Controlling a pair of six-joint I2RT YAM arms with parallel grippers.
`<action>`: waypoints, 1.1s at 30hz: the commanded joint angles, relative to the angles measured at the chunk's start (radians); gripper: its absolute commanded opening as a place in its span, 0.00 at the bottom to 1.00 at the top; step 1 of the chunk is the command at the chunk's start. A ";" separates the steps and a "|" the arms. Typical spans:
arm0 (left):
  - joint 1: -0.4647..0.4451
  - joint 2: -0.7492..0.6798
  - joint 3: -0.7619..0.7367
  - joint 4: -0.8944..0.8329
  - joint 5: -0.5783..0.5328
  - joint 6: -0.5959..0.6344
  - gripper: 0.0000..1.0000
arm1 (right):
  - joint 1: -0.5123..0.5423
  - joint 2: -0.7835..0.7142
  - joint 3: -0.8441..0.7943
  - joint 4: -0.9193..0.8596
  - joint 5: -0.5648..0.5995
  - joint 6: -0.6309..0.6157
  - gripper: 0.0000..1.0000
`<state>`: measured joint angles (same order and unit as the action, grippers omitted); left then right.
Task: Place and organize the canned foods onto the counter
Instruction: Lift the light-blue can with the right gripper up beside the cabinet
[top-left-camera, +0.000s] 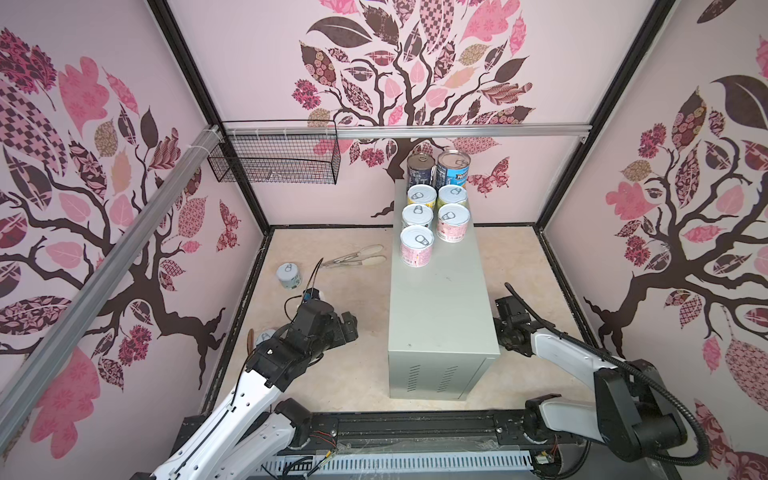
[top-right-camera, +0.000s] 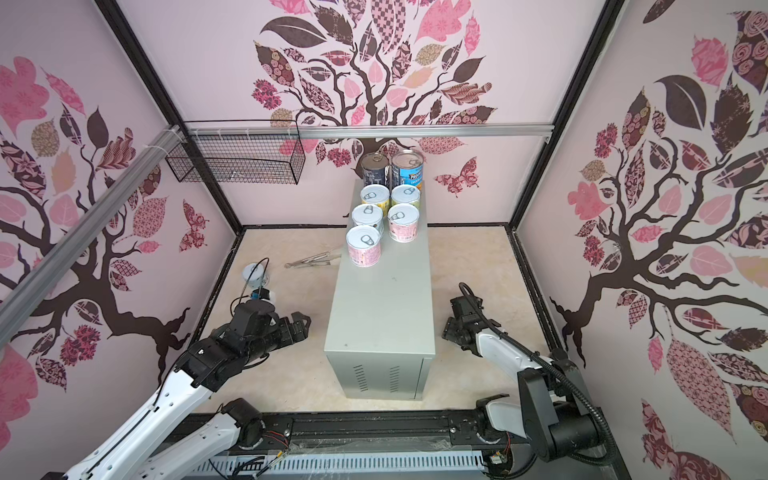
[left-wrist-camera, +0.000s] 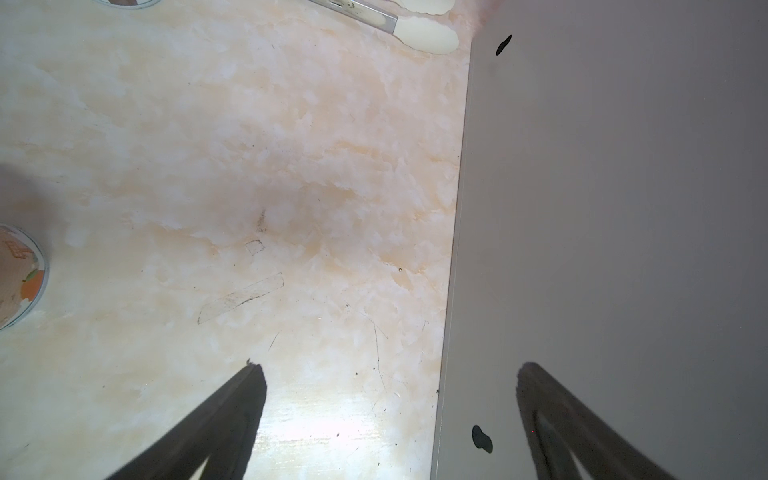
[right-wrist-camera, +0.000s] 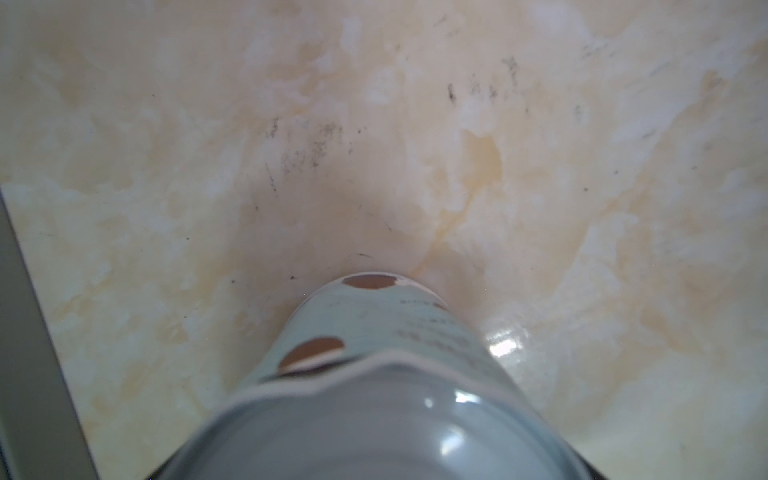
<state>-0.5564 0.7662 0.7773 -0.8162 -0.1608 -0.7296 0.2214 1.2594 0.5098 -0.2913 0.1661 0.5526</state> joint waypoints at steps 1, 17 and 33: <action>-0.006 -0.012 -0.023 0.005 -0.020 0.015 0.98 | 0.008 -0.039 0.044 -0.036 -0.042 -0.027 0.62; -0.026 -0.042 0.001 -0.011 -0.049 0.057 0.98 | 0.009 -0.352 0.218 -0.224 -0.212 -0.057 0.60; -0.026 -0.090 0.164 -0.158 -0.098 0.142 0.98 | 0.009 -0.466 0.569 -0.455 -0.295 -0.148 0.59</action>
<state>-0.5781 0.6868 0.8696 -0.9321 -0.2260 -0.6228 0.2226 0.8181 0.9817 -0.7136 -0.1055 0.4465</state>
